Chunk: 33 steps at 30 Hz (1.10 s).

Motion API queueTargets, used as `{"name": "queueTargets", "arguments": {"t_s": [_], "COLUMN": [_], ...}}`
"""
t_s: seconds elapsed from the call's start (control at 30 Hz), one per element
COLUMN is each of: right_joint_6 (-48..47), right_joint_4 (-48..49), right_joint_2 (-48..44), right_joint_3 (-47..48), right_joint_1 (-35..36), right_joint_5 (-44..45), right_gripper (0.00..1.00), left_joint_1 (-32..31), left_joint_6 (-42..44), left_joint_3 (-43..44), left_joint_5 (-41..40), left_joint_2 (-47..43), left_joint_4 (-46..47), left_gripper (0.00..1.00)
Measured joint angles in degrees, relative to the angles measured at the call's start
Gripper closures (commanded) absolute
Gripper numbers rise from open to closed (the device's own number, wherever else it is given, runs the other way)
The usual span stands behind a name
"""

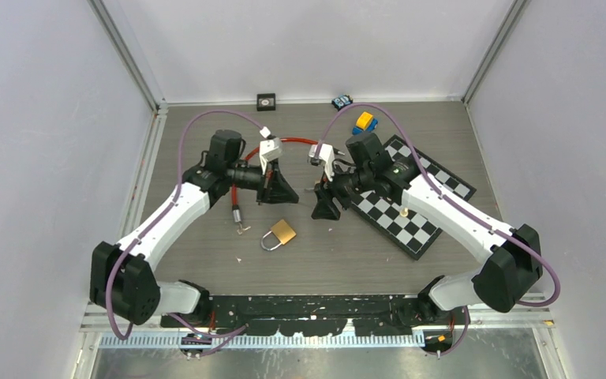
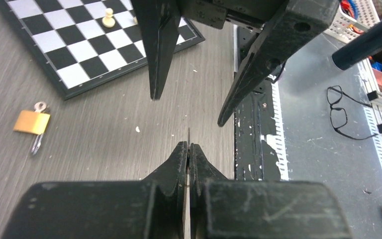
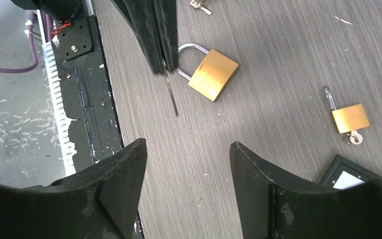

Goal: Unlock with the key

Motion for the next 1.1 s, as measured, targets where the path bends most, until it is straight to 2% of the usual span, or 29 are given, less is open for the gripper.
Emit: {"name": "queueTargets", "arguments": {"t_s": [0.1, 0.27, 0.5, 0.8, 1.1], "right_joint_6": [0.4, 0.5, 0.5, 1.3, -1.3], "right_joint_4": [0.5, 0.9, 1.6, 1.6, -1.0], "right_joint_2": [-0.2, 1.0, 12.7, 30.7, 40.2], "right_joint_3": [-0.1, 0.3, 4.8, 14.6, 24.1], "right_joint_1": [-0.1, -0.1, 1.0, 9.9, 16.5], "right_joint_5": [1.3, 2.5, 4.2, 13.0, 21.8], "right_gripper": [0.30, 0.27, 0.25, 0.23, 0.23], "left_joint_1": [2.4, 9.0, 17.0, 18.1, 18.1], "left_joint_6": [1.8, 8.0, 19.0, 29.3, 33.9], "left_joint_3": [0.3, 3.8, 5.1, 2.8, 2.3], "left_joint_5": [-0.8, -3.1, -5.0, -6.7, -8.1], "left_joint_2": [-1.6, -3.0, -9.1, -20.5, -25.6], "left_joint_4": [-4.1, -16.9, -33.7, -48.4, -57.4], "left_gripper": [1.00, 1.00, 1.00, 1.00, 1.00]}}
